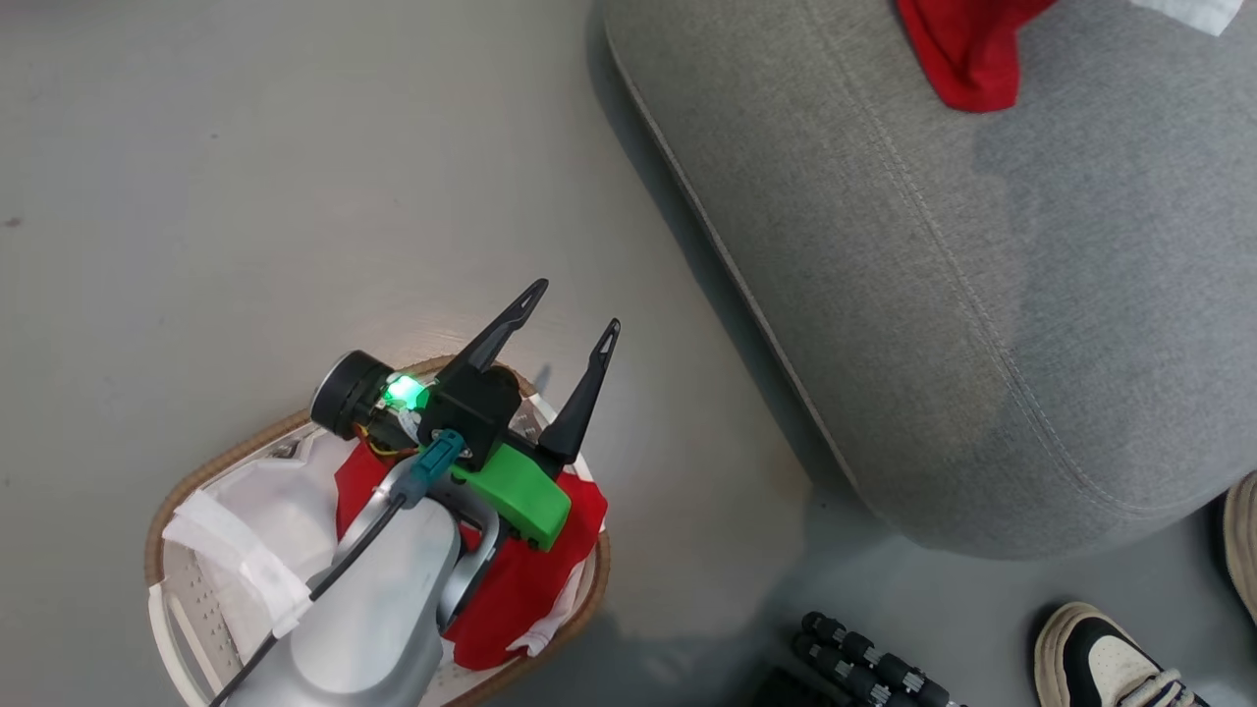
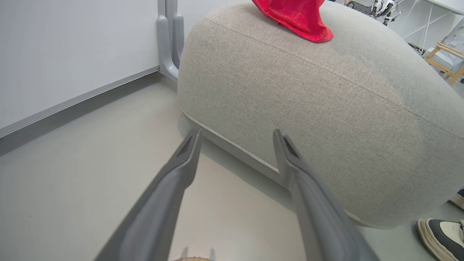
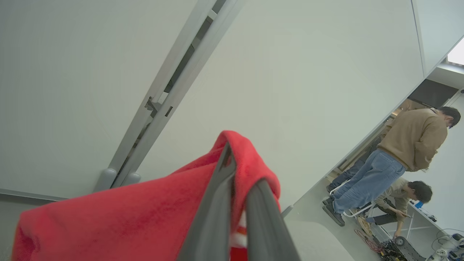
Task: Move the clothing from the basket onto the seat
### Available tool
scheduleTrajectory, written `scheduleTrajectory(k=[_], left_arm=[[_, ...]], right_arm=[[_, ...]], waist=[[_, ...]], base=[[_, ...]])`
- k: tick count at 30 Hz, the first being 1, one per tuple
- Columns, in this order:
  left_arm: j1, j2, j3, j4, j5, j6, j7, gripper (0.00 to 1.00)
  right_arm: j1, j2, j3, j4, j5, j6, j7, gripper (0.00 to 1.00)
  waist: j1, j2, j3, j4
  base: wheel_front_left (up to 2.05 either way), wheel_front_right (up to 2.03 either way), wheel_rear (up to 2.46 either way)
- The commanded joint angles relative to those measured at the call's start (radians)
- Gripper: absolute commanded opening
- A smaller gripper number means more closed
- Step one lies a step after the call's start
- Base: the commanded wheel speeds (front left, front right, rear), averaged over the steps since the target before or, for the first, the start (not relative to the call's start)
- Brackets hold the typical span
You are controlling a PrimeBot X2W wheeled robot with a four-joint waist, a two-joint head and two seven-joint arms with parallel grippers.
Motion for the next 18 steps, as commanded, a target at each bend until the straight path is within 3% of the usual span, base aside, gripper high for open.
scheduleTrajectory(k=[1,6,11,13,18], left_arm=[[-0.020,0.004,0.005,-0.007,0.002,-0.002,-0.001,1.00],[-0.029,-0.001,0.017,-0.006,0.005,0.003,-0.001,1.00],[-0.035,-0.006,0.023,0.001,0.006,0.001,-0.001,1.00],[-0.029,-0.007,0.028,0.005,0.004,0.001,-0.001,1.00],[-0.001,-0.010,0.045,0.021,0.002,0.000,-0.001,1.00]], right_arm=[[0.030,0.008,-0.011,0.026,-0.016,-0.001,-0.002,0.00],[0.114,0.054,-0.061,0.142,-0.044,-0.001,-0.002,0.00],[0.206,0.104,-0.141,0.185,-0.038,-0.001,-0.002,0.00],[0.248,0.120,-0.166,0.184,-0.034,-0.001,-0.002,0.98],[0.364,0.150,-0.205,0.165,-0.034,-0.001,-0.002,1.00]], waist=[[-0.0002,-0.0001,0.038,0.038],[-0.0002,-0.0001,0.056,0.057],[-0.0002,-0.0001,0.055,0.070],[-0.0002,-0.0001,0.045,0.069],[-0.0002,-0.0001,0.004,0.062]], base=[[0.00,0.00,0.00],[0.00,0.00,0.00],[0.00,0.00,0.00],[0.00,0.00,0.00],[0.00,0.00,0.00]])
